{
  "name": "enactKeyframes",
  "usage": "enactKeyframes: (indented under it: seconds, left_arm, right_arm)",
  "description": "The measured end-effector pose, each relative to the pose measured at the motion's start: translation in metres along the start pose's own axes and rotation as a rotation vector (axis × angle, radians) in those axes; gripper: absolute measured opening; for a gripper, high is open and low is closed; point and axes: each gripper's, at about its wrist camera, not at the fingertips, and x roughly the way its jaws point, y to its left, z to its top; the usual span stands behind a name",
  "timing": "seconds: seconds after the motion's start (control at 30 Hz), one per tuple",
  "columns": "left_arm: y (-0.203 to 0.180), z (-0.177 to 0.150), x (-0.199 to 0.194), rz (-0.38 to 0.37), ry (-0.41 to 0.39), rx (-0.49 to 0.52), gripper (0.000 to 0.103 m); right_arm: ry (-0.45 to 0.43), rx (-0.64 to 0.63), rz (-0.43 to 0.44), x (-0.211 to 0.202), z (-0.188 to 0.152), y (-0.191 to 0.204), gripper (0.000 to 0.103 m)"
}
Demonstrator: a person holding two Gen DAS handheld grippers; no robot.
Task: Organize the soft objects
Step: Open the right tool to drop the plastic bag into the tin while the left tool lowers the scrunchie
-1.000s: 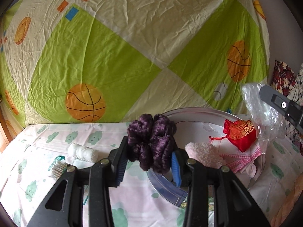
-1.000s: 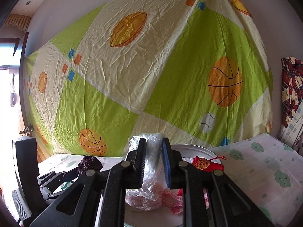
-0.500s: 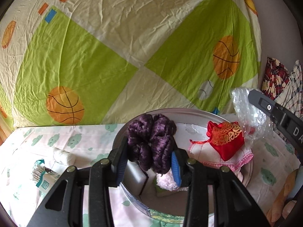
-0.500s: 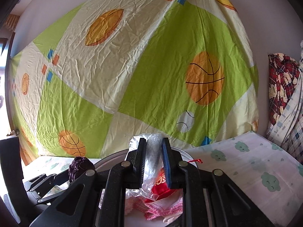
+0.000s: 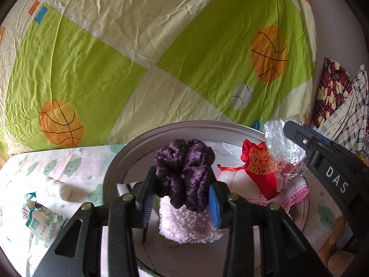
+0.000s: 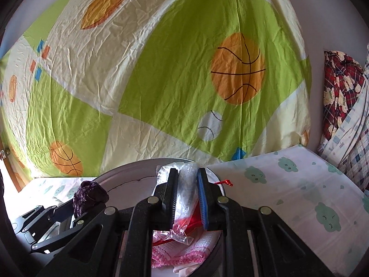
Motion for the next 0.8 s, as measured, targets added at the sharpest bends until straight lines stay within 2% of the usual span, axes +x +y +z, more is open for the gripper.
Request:
enactKeyframes:
  seconds: [0.23, 0.43, 0.67, 0.77, 0.8]
  left_arm:
    - [0.000, -0.004, 0.010, 0.023, 0.028, 0.008, 0.039]
    - [0.001, -0.006, 0.019, 0.105, 0.040, 0.043, 0.039]
    - [0.005, -0.007, 0.022, 0.106, 0.054, 0.041, 0.041]
    - [0.007, -0.006, 0.023, 0.114, 0.062, 0.031, 0.055]
    - [0.009, -0.006, 0.023, 0.112, 0.060, 0.025, 0.072]
  right_arm:
    - [0.071, -0.048, -0.014, 0.016, -0.008, 0.010, 0.019]
    - [0.111, -0.064, -0.002, 0.026, -0.014, 0.017, 0.019]
    - [0.136, -0.081, 0.018, 0.030, -0.018, 0.026, 0.019]
    - [0.138, -0.094, 0.031, 0.030, -0.019, 0.029, 0.021]
    - [0.138, -0.098, 0.031, 0.030, -0.019, 0.030, 0.022]
